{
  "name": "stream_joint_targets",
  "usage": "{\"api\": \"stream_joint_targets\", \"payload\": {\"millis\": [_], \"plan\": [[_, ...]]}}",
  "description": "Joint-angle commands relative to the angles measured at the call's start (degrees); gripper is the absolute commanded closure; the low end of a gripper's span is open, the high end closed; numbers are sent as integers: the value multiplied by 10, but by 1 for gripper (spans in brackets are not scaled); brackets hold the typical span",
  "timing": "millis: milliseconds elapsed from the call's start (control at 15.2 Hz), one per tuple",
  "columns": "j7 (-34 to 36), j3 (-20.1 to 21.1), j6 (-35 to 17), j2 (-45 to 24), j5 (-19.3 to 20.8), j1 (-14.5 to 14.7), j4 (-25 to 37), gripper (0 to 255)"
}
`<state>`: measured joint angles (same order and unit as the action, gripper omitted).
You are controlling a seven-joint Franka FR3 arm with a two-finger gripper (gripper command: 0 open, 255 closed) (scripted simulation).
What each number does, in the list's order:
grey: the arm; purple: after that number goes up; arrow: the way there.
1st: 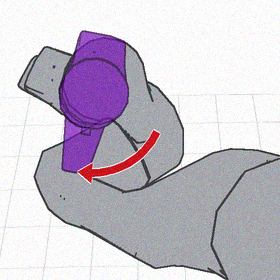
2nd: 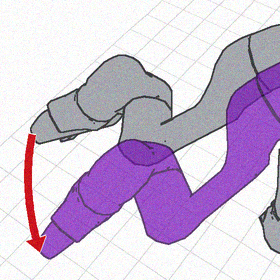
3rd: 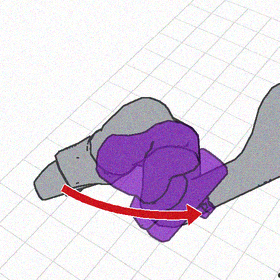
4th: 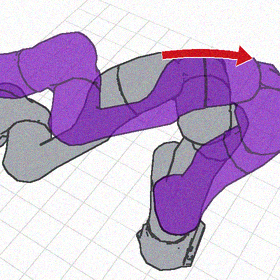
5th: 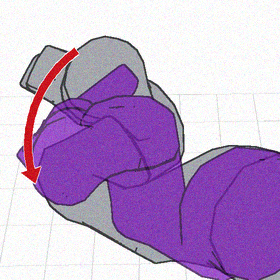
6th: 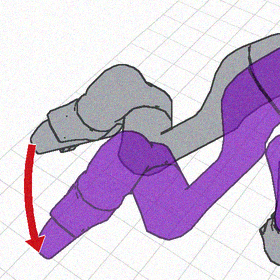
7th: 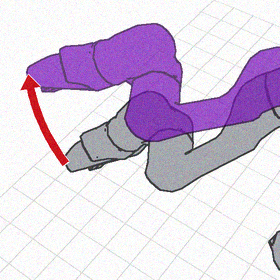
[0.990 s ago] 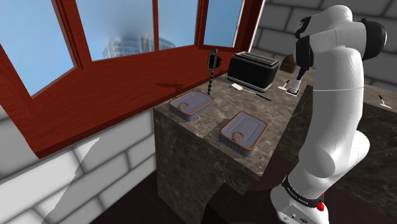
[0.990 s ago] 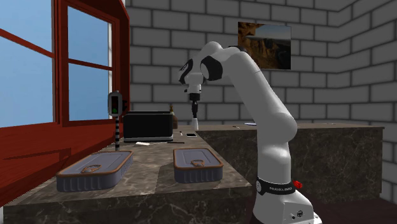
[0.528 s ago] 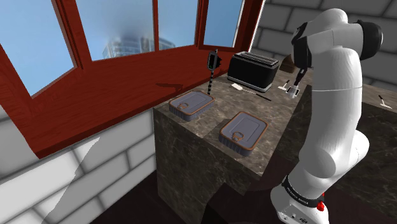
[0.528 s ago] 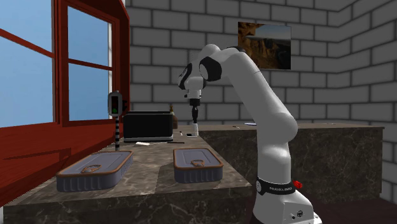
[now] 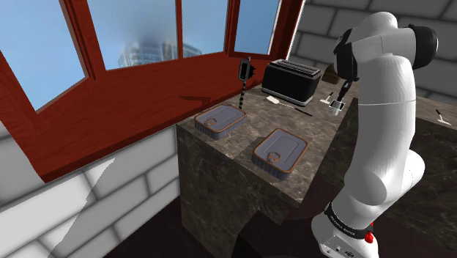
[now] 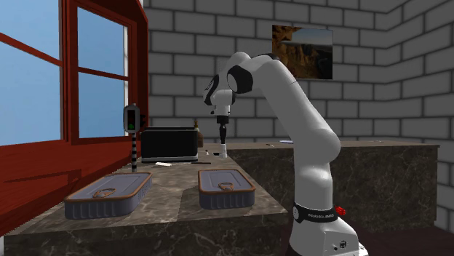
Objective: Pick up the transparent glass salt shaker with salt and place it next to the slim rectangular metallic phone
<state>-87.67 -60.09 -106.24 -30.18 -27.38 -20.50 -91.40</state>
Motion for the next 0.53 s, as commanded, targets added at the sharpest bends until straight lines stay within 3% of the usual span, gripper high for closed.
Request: {"api": "stream_joint_targets", "payload": {"millis": [0,66,132,462], "plan": [[0,0,0,0,0,0,0,255],[0,0,0,0,0,0,0,255],[0,0,0,0,0,0,0,0],[0,0,0,0,0,0,0,0]]}}
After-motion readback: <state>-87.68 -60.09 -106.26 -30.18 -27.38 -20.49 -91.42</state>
